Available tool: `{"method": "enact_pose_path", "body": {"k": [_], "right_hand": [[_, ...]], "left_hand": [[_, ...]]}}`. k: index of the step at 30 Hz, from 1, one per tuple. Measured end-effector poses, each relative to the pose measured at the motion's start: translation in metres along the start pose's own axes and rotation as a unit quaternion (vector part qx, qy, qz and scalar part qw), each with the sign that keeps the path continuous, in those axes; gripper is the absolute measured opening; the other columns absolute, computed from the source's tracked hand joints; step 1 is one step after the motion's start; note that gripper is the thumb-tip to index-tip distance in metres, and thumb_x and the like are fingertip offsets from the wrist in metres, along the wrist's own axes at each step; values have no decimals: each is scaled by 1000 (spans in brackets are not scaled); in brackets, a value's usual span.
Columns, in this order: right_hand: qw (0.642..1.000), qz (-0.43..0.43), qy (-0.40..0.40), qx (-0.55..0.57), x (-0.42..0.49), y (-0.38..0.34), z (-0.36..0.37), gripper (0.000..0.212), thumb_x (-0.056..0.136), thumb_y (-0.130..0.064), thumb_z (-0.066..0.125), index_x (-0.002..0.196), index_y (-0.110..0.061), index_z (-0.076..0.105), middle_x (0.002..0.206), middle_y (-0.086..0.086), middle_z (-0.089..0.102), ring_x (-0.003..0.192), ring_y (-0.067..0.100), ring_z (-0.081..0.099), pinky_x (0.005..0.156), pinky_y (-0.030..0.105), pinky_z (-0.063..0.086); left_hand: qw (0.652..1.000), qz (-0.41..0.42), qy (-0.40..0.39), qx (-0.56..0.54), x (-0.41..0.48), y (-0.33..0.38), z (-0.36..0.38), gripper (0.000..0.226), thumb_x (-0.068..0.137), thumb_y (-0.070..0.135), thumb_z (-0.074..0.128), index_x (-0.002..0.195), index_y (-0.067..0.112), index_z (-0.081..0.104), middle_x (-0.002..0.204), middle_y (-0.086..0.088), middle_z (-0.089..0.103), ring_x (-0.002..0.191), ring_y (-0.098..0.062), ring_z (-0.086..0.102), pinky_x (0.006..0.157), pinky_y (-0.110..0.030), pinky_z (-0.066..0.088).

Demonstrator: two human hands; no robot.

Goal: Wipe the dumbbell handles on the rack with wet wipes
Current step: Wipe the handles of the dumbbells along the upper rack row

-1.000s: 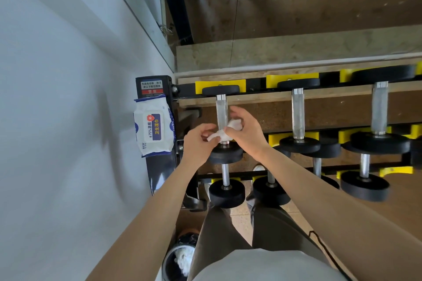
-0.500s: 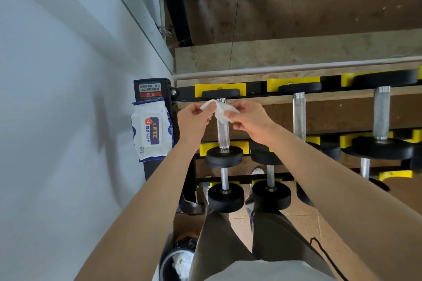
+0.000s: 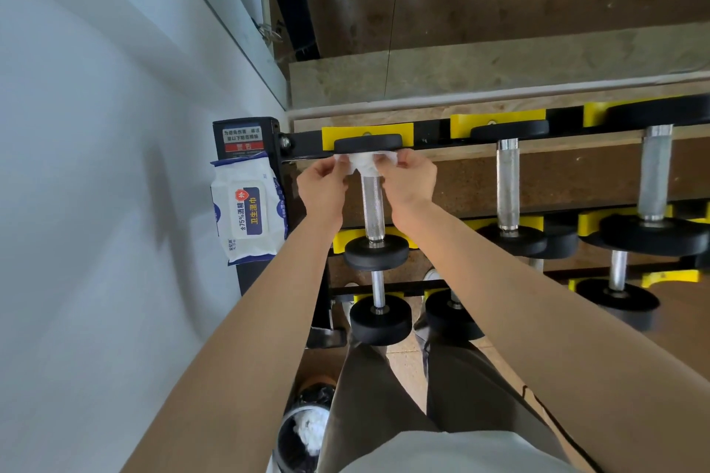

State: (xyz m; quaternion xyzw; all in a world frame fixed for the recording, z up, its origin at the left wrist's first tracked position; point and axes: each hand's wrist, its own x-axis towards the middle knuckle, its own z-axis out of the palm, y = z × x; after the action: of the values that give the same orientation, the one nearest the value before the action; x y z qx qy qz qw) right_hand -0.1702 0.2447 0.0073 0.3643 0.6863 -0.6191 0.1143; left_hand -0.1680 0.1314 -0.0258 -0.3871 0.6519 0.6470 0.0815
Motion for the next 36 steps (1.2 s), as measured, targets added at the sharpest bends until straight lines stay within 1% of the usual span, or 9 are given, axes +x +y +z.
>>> {"method": "enact_pose_path", "body": {"k": [5,10,16,22,25,28,30,33,36], "right_hand": [[998,-40,20,-40,4,4,-3,9,91,-17,71,84,-15,66,81,-1,68,72,7,61,62,17,46],[997,2,70,-29,17,11,-21,22,93,-22,70,76,-22,56,76,-6,59,70,1,54,61,16,40],[991,-71,-68,-93,2,14,-13,11,89,-21,73,93,-12,69,87,1,71,83,18,68,75,33,57],[995,-37,-30,-91,9,28,-42,20,90,-24,73,105,-11,68,99,3,71,95,20,68,89,46,58],[991,-37,-59,-112,1,36,-49,15,89,-21,73,99,-11,68,97,6,71,93,24,68,86,44,59],[959,-62,-181,-207,-16,43,-46,9,87,-16,75,95,-14,70,91,3,69,84,16,65,72,25,52],[938,-88,-199,-268,-19,46,-48,9,85,-16,77,91,-20,70,86,-3,68,78,8,61,66,17,44],[922,-90,-164,-340,-9,48,-68,9,85,-19,77,90,-22,70,87,-6,66,81,8,60,64,17,43],[874,-103,-169,-444,-3,54,-82,13,87,-25,75,97,-18,71,95,-1,69,86,14,64,74,28,55]], "left_hand": [[999,-40,-7,-22,-4,-5,6,19,93,20,73,76,12,72,68,-5,63,61,-13,55,61,-24,49],[996,37,-83,-1,-11,-2,1,11,91,20,76,81,17,72,69,2,65,63,-10,53,59,-21,46],[997,-15,18,78,3,-10,-13,17,89,27,77,75,18,70,74,-3,69,67,-16,57,72,-34,50],[991,20,-87,97,-21,-13,-28,12,91,22,76,84,16,69,75,-1,67,66,-9,57,66,-22,52],[982,53,-79,165,-24,-23,-38,13,88,25,78,80,22,69,76,0,70,71,-14,63,75,-30,54],[959,42,-14,281,-26,-31,-51,11,86,30,78,88,20,74,91,0,75,88,-20,69,82,-32,53],[943,55,-18,328,-28,-34,-55,16,86,31,78,94,18,77,97,1,75,92,-18,69,81,-28,50],[935,53,-107,334,-33,-34,-55,18,82,31,83,92,17,78,95,1,75,90,-20,70,84,-34,55],[895,68,-190,399,-40,-31,-53,21,82,32,83,96,16,80,98,0,75,92,-18,68,88,-33,55]]}}
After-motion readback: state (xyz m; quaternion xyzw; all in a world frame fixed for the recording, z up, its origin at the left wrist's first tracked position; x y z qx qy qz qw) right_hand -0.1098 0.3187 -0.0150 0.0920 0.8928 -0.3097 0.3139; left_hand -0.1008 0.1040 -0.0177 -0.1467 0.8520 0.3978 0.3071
